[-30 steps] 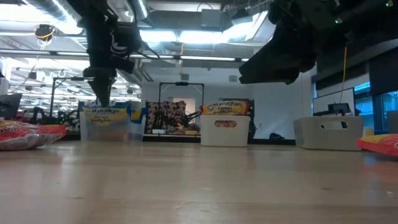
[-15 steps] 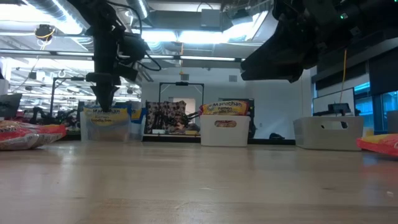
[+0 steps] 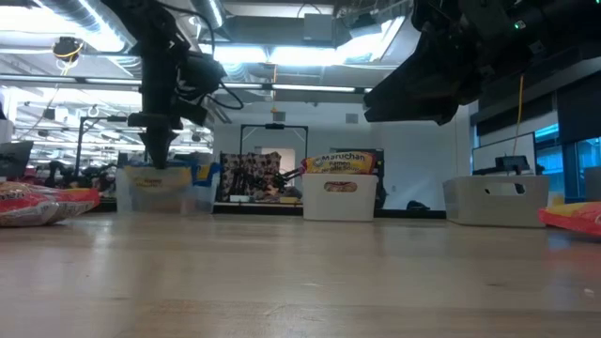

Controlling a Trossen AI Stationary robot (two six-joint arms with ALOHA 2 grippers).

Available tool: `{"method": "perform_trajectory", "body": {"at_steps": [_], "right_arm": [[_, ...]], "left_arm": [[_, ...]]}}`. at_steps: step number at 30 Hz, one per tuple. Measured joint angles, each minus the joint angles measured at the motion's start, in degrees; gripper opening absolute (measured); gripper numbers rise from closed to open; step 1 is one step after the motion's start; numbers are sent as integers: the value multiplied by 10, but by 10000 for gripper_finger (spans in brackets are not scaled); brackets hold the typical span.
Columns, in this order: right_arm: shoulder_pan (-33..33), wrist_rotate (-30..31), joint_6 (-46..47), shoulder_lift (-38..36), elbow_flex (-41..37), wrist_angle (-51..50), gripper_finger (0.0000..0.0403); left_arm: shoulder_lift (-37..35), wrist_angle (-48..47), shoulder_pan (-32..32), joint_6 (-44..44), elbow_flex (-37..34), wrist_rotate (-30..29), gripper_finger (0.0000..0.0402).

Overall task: Sort Maruchan noodles
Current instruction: Put the blue noodle pack into the transparent bin

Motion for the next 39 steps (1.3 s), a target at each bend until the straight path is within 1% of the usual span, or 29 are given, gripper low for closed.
{"method": "perform_trajectory", "body": {"at_steps": [3, 6, 8, 11, 13, 17, 21, 24, 27, 30, 33, 39], "right_arm": [[0, 0, 0, 0, 0, 0, 183], [0, 0, 0, 0, 0, 0, 183], [0, 0, 0, 0, 0, 0, 183], [0, 0, 0, 0, 0, 0, 183], [0, 0, 0, 0, 0, 1, 183], [0, -5, 0, 0, 0, 1, 183], [0, -5, 0, 0, 0, 1, 183], [0, -5, 0, 0, 0, 1, 183], [0, -5, 0, 0, 0, 0, 183], [3, -9, 1, 0, 0, 0, 183], [4, -9, 0, 0, 0, 0, 183], [3, -9, 0, 0, 0, 0, 183]], "left_arm": [[0, -11, -2, 0, 9, -20, 2], [0, -27, -2, 0, 41, -18, 2], [0, -35, 3, 12, 62, -9, 1], [-1, -32, 21, 72, 76, -1, 1], [1, -32, 39, 103, 76, 19, 1], [20, -24, 74, 123, 76, 57, 0], [55, -13, 102, 138, 78, 58, 0], [71, 18, 108, 143, 79, 48, 2], [67, 41, 107, 144, 78, 31, 13], [62, 50, 102, 146, 77, 19, 28], [62, 64, 100, 150, 77, -8, 44], [63, 99, 101, 165, 76, -49, 87]]}}
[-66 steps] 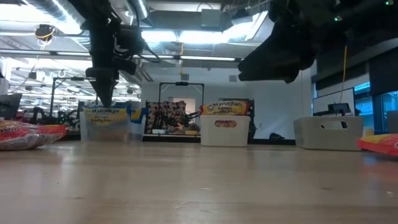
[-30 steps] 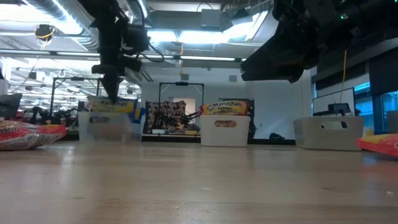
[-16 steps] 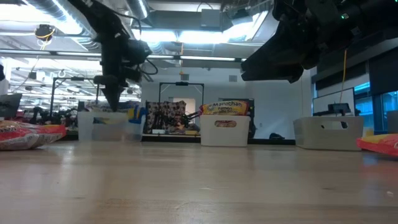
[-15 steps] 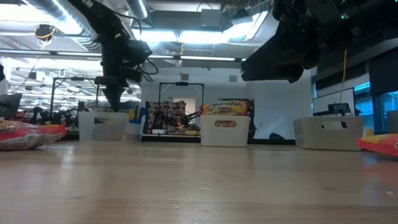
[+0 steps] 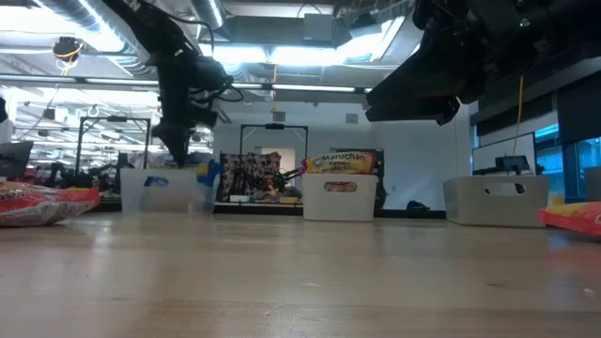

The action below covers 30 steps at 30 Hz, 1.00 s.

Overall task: Sort Maruchan noodles
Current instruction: Put the blue noodle pack into the transparent bin

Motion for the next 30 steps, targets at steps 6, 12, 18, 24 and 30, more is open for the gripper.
{"method": "perform_trajectory", "body": {"at_steps": [6, 12, 18, 24, 30], "right_arm": [[0, 0, 1, 0, 0, 0, 183], [0, -11, 2, 0, 0, 0, 183], [0, -11, 2, 0, 0, 0, 183], [-1, -11, 2, 0, 0, 0, 183], [-1, -11, 2, 0, 0, 0, 183]], "left_arm": [[1, 12, 6, 1, -1, -15, 128], [1, 14, 11, -16, -7, -16, 155], [-4, 3, -19, -63, -3, -63, 168], [-35, -6, -59, -79, -3, -48, 169], [-109, -2, -93, -134, -2, -39, 169]]}}
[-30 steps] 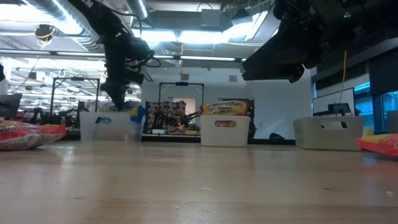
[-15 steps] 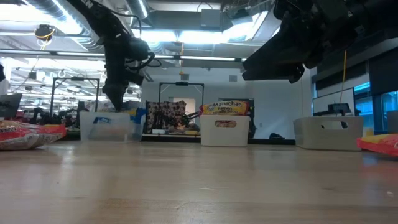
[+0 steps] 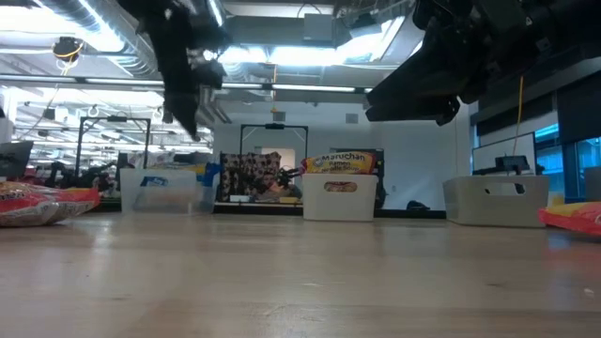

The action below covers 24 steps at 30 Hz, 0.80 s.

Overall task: Sort Maruchan noodles
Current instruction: Put the blue noodle pack into the transparent bin

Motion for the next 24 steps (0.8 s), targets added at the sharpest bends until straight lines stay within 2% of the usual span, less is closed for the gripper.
{"method": "perform_trajectory", "body": {"at_steps": [2, 5, 7, 11, 14, 16, 20, 24], "right_arm": [[0, 0, 0, 0, 0, 1, 183], [0, 0, 0, 0, 0, 3, 183], [0, -3, 0, 0, 0, 4, 183], [0, -34, 8, 0, 0, 12, 183], [0, -73, 30, 0, 3, 18, 183], [5, -104, 47, 0, 10, 15, 183], [39, -109, 63, 0, 40, 5, 183], [86, -99, 72, 0, 85, -52, 183]], "left_arm": [[-27, -3, -18, -37, 0, 29, 169], [-67, -3, -52, -101, 0, 106, 169], [-88, 0, -77, -150, 0, 183, 169], [-106, 6, -123, -235, 1, 381, 169], [-103, 6, -173, -265, -5, 464, 169], [-103, 29, -215, -292, -21, 481, 169], [-101, 100, -308, -362, -75, 473, 169], [-101, 221, -415, -459, -138, 379, 169]]}}
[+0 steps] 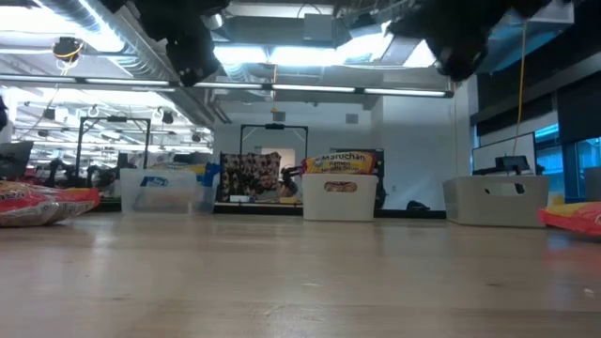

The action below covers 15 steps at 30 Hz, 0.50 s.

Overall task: Sort Maruchan noodles
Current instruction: Put the blue noodle pack into the transparent bin

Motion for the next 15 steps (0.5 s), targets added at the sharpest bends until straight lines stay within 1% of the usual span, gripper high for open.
{"method": "perform_trajectory", "body": {"at_steps": [4, 7, 9, 12, 14, 15], "right_arm": [[36, 3, 37, 9, 59, -101, 183], [60, 3, 65, 24, 114, -188, 183], [74, -2, 92, 36, 152, -253, 183], [94, -39, 151, 61, 203, -341, 183], [110, -72, 206, 70, 228, -395, 183], [119, -87, 240, 74, 237, -417, 183]], "left_arm": [[9, 174, -104, -78, -62, -93, 169], [22, 290, -175, -99, -102, -145, 169], [36, 374, -224, -105, -127, -204, 169], [77, 484, -284, -100, -154, -284, 169], [108, 538, -308, -86, -154, -312, 169], [119, 551, -318, -85, -154, -322, 169]]}}
